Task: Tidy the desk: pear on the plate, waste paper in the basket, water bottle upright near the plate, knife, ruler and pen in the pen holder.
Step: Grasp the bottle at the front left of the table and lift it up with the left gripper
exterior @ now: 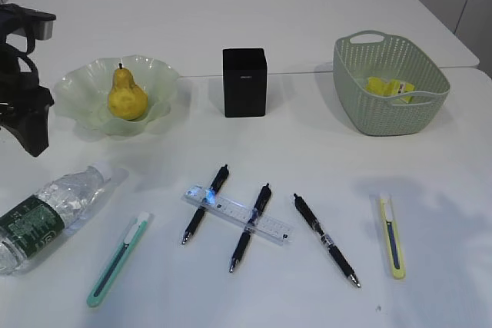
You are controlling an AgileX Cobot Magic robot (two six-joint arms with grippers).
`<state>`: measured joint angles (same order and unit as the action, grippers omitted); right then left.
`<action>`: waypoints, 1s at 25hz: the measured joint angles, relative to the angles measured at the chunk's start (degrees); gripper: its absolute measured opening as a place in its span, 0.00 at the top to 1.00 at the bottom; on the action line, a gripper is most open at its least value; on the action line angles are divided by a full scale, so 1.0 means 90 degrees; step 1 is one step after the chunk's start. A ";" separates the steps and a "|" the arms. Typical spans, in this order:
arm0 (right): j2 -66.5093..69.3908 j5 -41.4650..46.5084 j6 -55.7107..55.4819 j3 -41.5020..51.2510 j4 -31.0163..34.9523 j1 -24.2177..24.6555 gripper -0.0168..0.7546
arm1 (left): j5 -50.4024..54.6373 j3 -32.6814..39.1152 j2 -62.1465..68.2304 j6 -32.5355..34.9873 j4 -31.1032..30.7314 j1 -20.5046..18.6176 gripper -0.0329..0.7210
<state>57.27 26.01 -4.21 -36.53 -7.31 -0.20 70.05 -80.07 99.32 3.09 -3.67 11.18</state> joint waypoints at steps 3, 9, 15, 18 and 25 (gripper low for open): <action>0.0000 0.0000 -0.0012 0.0000 0.0000 0.0000 0.32 | -0.0088 -0.0013 0.0003 0.0000 0.0108 0.0000 0.23; 0.0000 0.0005 -0.0012 0.0000 0.0000 0.0000 0.32 | -0.0576 -0.0013 0.0054 0.0392 0.0136 0.0000 0.20; 0.0000 0.0045 -0.0018 0.0000 0.0000 0.0000 0.32 | -0.0754 -0.0013 0.0564 0.0596 0.0146 0.0000 0.15; -0.0005 0.0089 -0.0018 0.0000 0.0000 0.0000 0.32 | -0.0798 -0.0013 0.0926 0.0622 0.0146 0.0072 0.15; -0.0005 0.0105 -0.0018 0.0000 0.0000 0.0000 0.32 | -0.0865 -0.0022 0.1536 0.0622 0.0003 0.0255 0.15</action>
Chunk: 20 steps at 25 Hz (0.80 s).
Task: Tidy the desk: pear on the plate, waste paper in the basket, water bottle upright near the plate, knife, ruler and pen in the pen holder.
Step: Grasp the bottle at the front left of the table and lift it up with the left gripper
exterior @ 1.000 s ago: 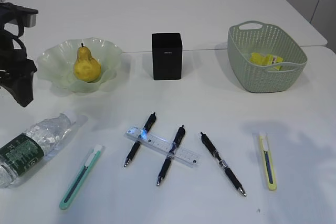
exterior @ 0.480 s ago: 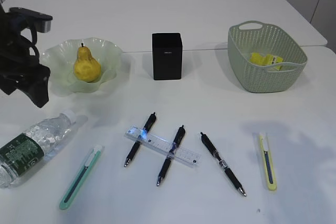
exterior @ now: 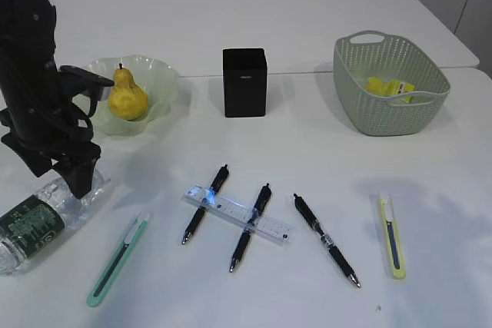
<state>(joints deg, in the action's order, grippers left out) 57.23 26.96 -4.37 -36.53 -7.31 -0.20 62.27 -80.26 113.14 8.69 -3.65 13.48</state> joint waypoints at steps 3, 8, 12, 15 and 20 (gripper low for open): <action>0.0000 0.0000 0.0000 0.0000 0.0000 0.0000 0.32 | 0.0000 0.0000 0.0193 0.0012 -0.0156 0.0015 0.15; 0.0000 0.0000 -0.0013 0.0000 0.0000 0.0000 0.32 | -0.0030 -0.0006 0.0440 0.0012 -0.0230 0.0015 0.16; 0.0000 0.0014 -0.0013 0.0000 0.0000 0.0000 0.32 | -0.0046 -0.0030 0.0617 0.0012 -0.0230 0.0015 0.16; 0.0000 0.0014 -0.0013 0.0000 0.0000 0.0000 0.32 | -0.0115 -0.0030 0.0653 0.0012 -0.0230 0.0015 0.16; 0.0000 0.0014 -0.0013 0.0000 0.0000 0.0000 0.32 | -0.0203 -0.0030 0.0698 0.0012 -0.0230 0.0015 0.17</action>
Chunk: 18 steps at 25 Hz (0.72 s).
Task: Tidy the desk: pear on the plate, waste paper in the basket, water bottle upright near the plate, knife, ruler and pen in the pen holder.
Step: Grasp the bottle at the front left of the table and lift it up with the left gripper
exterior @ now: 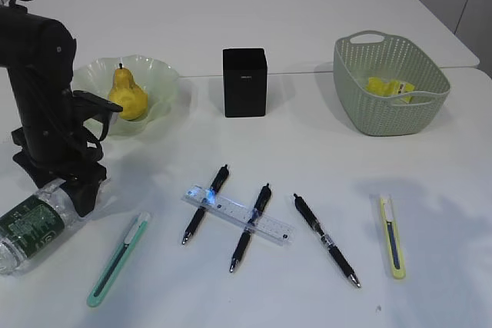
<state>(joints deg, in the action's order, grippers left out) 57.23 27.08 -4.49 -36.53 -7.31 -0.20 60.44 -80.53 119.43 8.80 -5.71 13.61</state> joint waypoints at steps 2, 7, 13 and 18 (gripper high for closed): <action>0.0000 0.0000 0.0000 0.0000 0.0000 0.0000 0.32 | 0.0000 -0.0008 0.0067 0.0000 0.0000 0.0000 0.17; 0.0000 0.0000 0.0000 0.0000 0.0000 0.0000 0.32 | 0.0000 -0.0008 0.0182 0.0000 0.0000 0.0000 0.18; 0.0000 0.0000 0.0000 0.0000 0.0000 0.0000 0.32 | 0.0013 -0.0008 0.0311 0.0000 0.0000 0.0000 0.27; 0.0000 0.0000 0.0000 0.0004 0.0000 0.0000 0.32 | 0.0129 -0.0038 0.0311 0.0000 -0.0003 0.0000 0.46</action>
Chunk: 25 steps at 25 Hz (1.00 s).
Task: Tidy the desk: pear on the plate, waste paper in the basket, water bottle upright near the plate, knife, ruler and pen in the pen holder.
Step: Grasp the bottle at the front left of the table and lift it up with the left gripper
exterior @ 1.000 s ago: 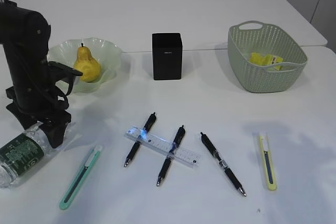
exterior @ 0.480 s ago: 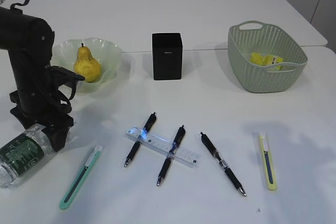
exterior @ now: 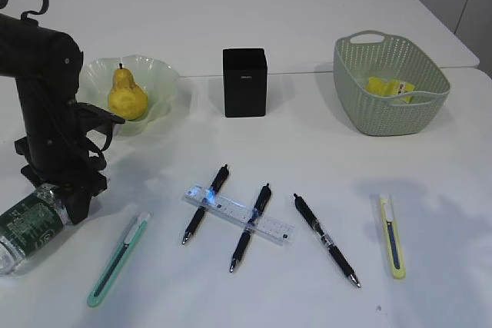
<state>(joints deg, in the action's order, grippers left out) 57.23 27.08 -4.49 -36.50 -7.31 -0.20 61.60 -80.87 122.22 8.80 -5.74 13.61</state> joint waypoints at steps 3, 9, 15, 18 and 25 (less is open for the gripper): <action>0.0000 0.0000 0.0000 0.0000 0.0000 0.0000 0.32 | 0.0041 -0.0015 0.0000 0.0000 -0.0010 0.0000 0.49; 0.0000 0.0000 0.0000 0.0000 0.0000 0.0000 0.32 | 0.0055 -0.0019 0.0000 0.0000 -0.0033 0.0000 0.49; 0.0000 0.0000 0.0000 0.0000 0.0000 0.0000 0.32 | 0.0041 0.0021 -0.0292 -0.0058 0.0068 0.0000 0.49; 0.0000 0.0000 0.0000 0.0000 0.0000 0.0000 0.32 | -0.0082 0.0021 -0.0874 -0.0083 0.0128 0.0003 0.49; 0.0000 0.0000 0.0000 0.0000 0.0000 0.0000 0.32 | -0.0701 0.0179 -0.2618 -0.0297 0.0245 0.0003 0.49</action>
<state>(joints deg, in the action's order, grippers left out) 57.23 27.08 -4.49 -36.50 -7.31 -0.20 55.29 -79.26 98.65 6.13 -3.54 13.63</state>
